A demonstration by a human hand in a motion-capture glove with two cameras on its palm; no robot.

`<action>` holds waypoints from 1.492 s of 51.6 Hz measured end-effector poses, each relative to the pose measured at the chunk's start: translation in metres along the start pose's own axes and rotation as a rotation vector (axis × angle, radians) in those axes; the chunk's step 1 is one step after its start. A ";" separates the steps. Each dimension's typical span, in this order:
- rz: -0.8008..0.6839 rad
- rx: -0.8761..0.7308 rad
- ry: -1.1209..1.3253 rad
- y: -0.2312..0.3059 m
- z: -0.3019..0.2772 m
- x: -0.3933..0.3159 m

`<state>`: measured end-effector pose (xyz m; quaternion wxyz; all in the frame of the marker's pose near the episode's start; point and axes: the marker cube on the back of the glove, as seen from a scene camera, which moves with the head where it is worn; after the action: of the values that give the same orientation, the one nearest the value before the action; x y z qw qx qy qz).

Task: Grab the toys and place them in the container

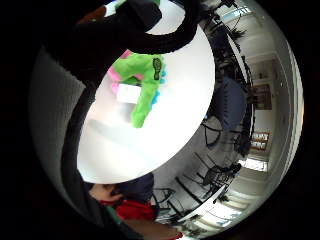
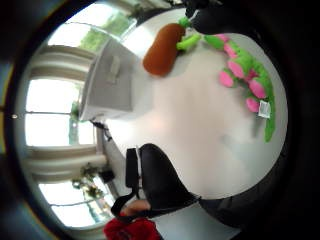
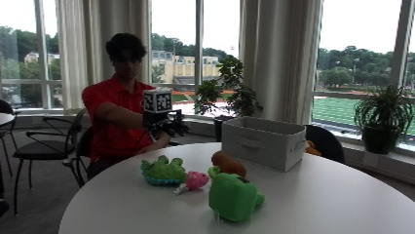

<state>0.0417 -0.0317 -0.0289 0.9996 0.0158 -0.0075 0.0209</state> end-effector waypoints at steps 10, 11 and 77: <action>0.058 0.011 0.062 -0.048 -0.012 0.027; 0.062 0.009 0.061 -0.052 -0.012 0.031; -0.047 -0.495 0.179 -0.128 0.095 0.065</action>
<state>0.1110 -0.1597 0.0631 0.9699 -0.2309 0.0767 -0.0036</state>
